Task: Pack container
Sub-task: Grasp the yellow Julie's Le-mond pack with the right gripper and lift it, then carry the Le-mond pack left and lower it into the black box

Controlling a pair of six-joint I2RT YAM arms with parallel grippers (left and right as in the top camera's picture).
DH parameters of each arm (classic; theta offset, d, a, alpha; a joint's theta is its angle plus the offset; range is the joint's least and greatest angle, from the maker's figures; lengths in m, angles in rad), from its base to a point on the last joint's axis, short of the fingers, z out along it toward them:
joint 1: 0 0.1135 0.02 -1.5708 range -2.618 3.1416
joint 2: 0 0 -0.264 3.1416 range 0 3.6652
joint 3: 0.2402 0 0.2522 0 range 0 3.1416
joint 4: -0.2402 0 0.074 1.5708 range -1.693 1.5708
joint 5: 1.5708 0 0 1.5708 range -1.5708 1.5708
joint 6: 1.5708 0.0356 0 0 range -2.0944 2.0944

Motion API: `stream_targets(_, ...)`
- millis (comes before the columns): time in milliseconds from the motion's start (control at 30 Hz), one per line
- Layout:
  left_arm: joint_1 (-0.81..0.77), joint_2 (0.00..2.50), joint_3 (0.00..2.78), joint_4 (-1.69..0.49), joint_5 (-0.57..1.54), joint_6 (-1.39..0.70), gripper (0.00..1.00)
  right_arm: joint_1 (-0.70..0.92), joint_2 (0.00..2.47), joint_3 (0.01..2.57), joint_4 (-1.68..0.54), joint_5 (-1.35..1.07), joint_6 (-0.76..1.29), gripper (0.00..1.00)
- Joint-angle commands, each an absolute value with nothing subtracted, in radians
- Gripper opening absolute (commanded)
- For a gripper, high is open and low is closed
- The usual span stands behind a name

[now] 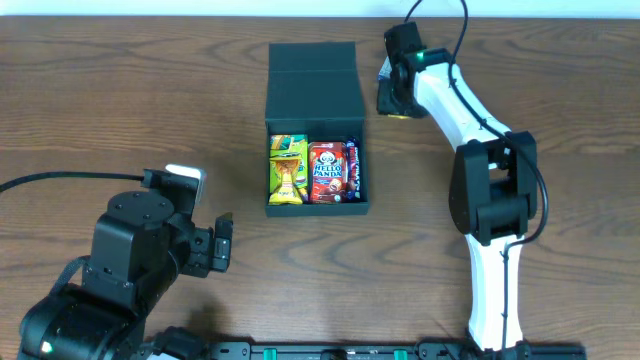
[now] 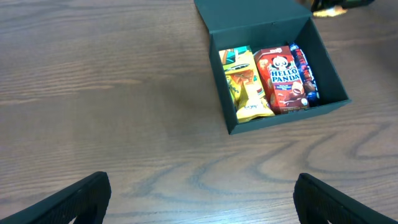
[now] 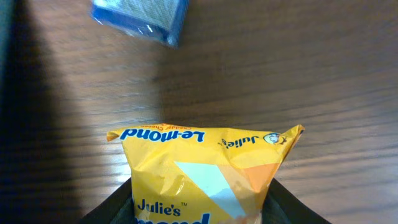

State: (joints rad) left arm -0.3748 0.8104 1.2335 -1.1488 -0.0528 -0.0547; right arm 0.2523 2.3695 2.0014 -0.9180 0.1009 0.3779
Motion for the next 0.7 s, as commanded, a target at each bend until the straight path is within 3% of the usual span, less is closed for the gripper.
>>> stream_targets(0,-0.373,0.81,1.23,-1.151,-0.062,-0.059,0.95,0.247,2.382,2.085,-0.953,0.101,0.377,0.37)
stream_targets(400,-0.373,0.81,1.23,-1.151,-0.062,-0.059,0.95,0.307,2.382,2.384,-1.216,0.009,0.381,0.3)
stream_targets(667,-0.373,0.81,1.23,-1.151,-0.062,-0.059,0.95,0.42,2.382,2.405,-1.287,-0.031,0.381,0.26)
